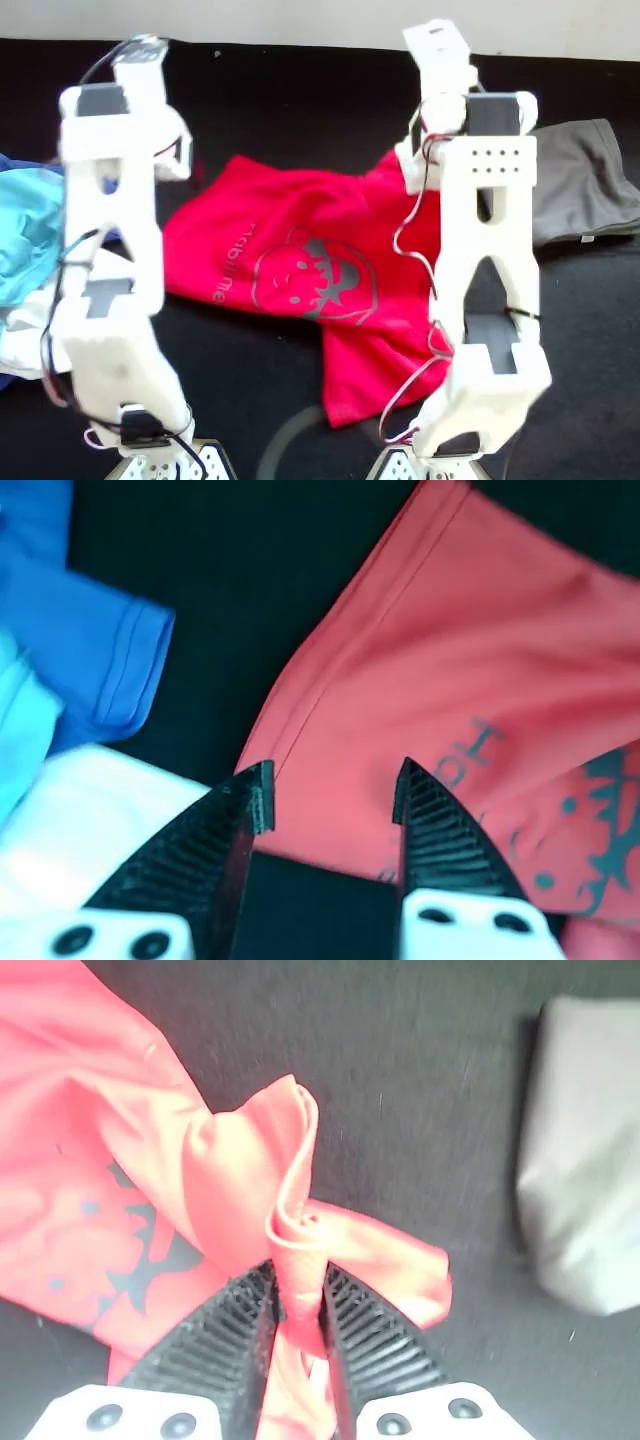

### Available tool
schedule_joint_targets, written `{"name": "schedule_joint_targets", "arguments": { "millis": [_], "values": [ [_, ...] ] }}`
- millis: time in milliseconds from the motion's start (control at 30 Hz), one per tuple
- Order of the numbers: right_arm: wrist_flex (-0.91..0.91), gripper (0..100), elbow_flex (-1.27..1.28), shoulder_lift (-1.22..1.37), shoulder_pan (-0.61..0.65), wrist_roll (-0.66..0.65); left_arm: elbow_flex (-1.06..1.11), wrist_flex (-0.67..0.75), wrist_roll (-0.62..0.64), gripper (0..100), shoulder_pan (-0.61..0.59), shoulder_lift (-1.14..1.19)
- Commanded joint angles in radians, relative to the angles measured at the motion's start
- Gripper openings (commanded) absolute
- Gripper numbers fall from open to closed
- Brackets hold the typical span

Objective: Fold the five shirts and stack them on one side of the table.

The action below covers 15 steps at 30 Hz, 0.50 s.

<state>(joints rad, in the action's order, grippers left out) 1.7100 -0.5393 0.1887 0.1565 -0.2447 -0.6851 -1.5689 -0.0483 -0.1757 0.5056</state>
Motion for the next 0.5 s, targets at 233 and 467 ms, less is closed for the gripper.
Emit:
{"name": "schedule_joint_targets", "arguments": {
  "millis": [233, 467],
  "values": [
    [-0.243, 0.6, 0.467, -0.226, -0.031, -0.005, -0.849, -0.063, 0.009, 20, 0.194, 0.621],
    [-0.298, 0.6, 0.636, -0.337, -0.033, -0.009, -0.957, 0.018, 0.008, 20, 0.145, 0.797]
  ]
}}
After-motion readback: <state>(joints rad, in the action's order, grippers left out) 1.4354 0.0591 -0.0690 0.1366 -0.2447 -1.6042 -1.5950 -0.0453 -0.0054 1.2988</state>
